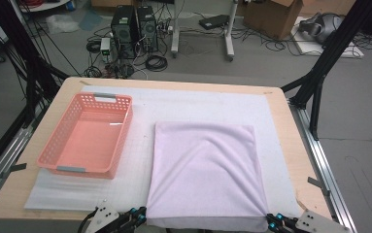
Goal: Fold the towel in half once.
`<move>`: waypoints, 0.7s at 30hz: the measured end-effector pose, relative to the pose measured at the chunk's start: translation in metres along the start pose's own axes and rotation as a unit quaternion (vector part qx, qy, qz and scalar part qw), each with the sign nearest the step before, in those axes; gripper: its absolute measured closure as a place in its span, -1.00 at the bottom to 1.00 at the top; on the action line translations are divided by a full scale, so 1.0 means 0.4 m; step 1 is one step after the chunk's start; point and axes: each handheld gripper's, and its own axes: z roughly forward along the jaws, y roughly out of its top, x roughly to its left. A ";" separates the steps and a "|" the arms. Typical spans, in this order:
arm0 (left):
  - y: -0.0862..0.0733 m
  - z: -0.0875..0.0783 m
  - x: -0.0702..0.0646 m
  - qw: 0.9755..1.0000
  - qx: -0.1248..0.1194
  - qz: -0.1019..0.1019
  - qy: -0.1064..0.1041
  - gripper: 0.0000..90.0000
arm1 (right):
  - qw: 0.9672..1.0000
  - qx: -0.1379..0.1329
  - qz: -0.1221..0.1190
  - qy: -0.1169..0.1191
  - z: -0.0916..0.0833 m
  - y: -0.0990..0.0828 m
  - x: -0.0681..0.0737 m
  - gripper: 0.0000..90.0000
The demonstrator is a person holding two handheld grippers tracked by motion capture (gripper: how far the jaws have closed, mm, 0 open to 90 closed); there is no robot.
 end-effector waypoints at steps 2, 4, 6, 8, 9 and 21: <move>-0.005 -0.007 -0.004 1.000 0.001 0.002 -0.001 0.93 | 1.000 -0.001 0.002 0.003 -0.004 -0.004 0.002 0.91; -0.010 -0.015 -0.007 1.000 0.006 0.002 -0.004 0.93 | 1.000 0.001 0.000 0.010 -0.011 -0.008 0.006 0.92; -0.021 -0.016 -0.011 1.000 0.018 0.007 -0.012 0.93 | 1.000 0.007 -0.001 0.010 -0.017 -0.014 0.014 0.92; -0.026 -0.008 -0.009 1.000 0.023 0.013 -0.009 0.86 | 1.000 0.020 0.000 0.012 -0.013 -0.021 0.016 0.84; -0.024 -0.003 -0.006 1.000 0.022 0.006 -0.004 0.54 | 1.000 0.023 0.003 0.008 -0.007 -0.024 0.014 0.64; 0.014 0.039 0.034 1.000 -0.008 0.003 0.024 0.30 | 0.998 -0.003 0.048 -0.029 0.010 -0.009 -0.027 0.49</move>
